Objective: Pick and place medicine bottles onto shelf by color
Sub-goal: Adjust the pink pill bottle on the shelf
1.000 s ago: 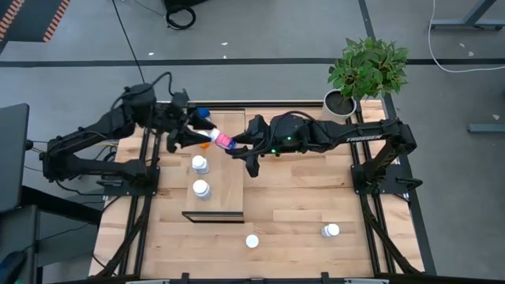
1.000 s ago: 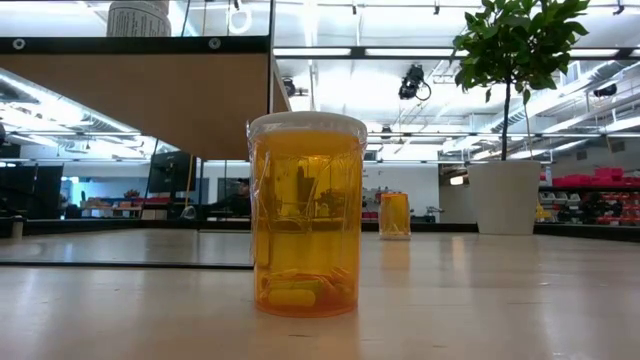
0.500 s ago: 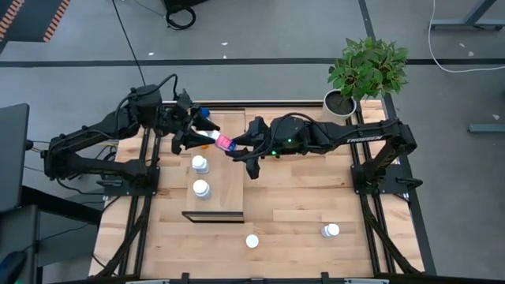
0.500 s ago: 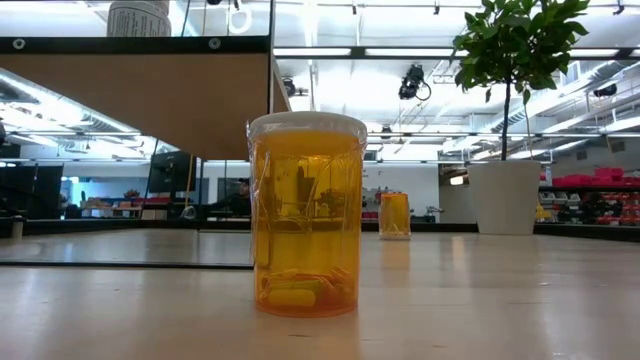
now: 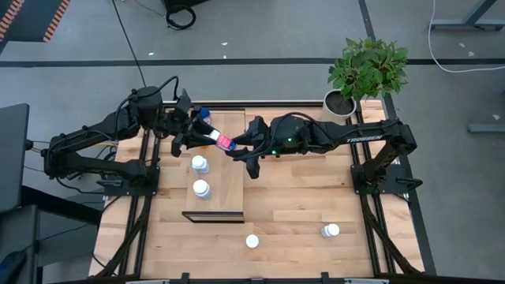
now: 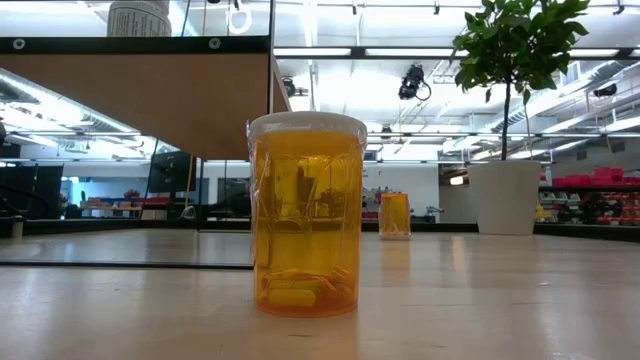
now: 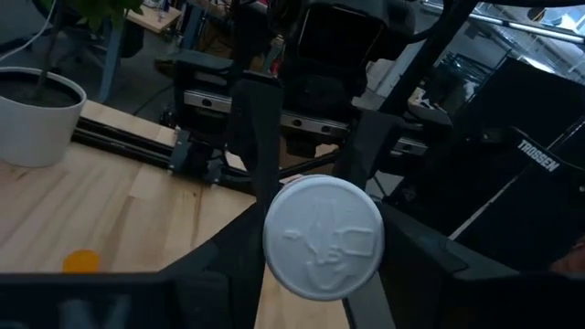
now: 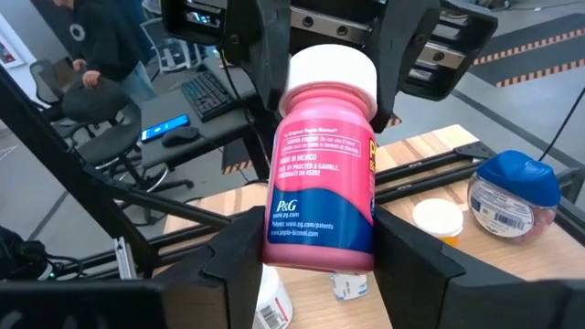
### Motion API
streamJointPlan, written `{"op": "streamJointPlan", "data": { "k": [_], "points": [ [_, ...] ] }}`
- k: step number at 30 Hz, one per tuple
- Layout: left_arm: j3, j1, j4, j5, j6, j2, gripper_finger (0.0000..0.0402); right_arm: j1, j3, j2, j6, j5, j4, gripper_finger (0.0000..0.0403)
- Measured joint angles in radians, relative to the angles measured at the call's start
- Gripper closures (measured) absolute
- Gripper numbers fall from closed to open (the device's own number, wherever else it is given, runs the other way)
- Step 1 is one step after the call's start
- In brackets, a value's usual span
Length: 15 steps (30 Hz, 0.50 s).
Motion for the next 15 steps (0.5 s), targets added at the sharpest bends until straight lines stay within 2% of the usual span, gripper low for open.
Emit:
{"op": "streamJointPlan", "data": {
  "k": [4, 10, 15],
  "points": [
    [0.0, 0.0, 0.0, 0.002, 0.017, 0.0, 0.0227, 0.0, 0.0, 0.0, -0.007, 0.002, -0.001, 0.0201],
    [0.0, -0.001, -0.01, 0.012, 0.021, 0.0, 0.0205, -0.001, 0.0, 0.0, 0.009, -0.018, -0.002, 0.0152],
    [0.0, -0.001, -0.081, 0.014, 0.045, 0.0, 0.0225, -0.002, 0.0, 0.0, 0.039, -0.057, -0.002, 0.0119]
  ]
}}
